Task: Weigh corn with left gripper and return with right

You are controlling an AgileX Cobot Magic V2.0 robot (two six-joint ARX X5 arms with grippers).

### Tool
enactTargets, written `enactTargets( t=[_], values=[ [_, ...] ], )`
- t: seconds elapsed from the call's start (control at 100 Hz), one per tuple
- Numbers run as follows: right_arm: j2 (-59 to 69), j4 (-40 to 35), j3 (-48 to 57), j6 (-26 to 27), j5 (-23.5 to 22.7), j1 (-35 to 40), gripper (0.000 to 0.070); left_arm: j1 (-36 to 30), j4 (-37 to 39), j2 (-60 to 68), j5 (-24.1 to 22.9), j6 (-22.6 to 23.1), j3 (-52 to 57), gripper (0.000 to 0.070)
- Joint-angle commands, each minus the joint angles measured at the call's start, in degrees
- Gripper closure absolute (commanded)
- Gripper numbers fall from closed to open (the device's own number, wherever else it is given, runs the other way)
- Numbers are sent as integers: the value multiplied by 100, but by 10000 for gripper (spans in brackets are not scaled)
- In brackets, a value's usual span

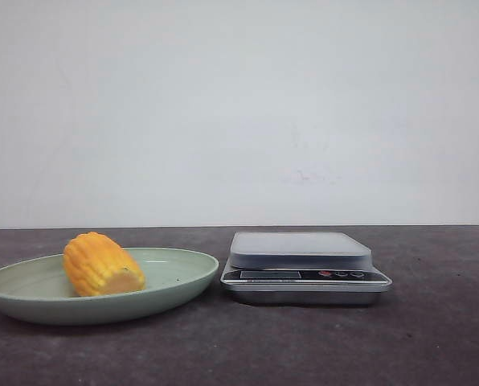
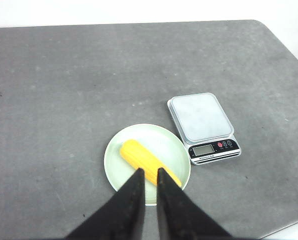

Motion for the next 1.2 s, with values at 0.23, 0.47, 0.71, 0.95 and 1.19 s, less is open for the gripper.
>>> enactTargets(
  t=[0.23,0.47,0.71,0.95,1.19],
  values=[
    [-920,662,-144,-756,334,68,685,-57,-155,-59,-146,-2,81,700],
    [-2249,2430,-2162,-1174,-52,68,686,-57,-157,-149,-396,17,74,700],
    [-4317,4791,-5480,-1163,321,68,687,-57,-168,-356,-393,13,59,700],
    [-5169,3862,-6402,-1150,2013,63,687,-57,-160,-470,-391,-400,55,700],
    [-5589,3805,-6402,-1147,2116,66,687,-57,-140,-470,-391,-396,55,700]
  ],
)
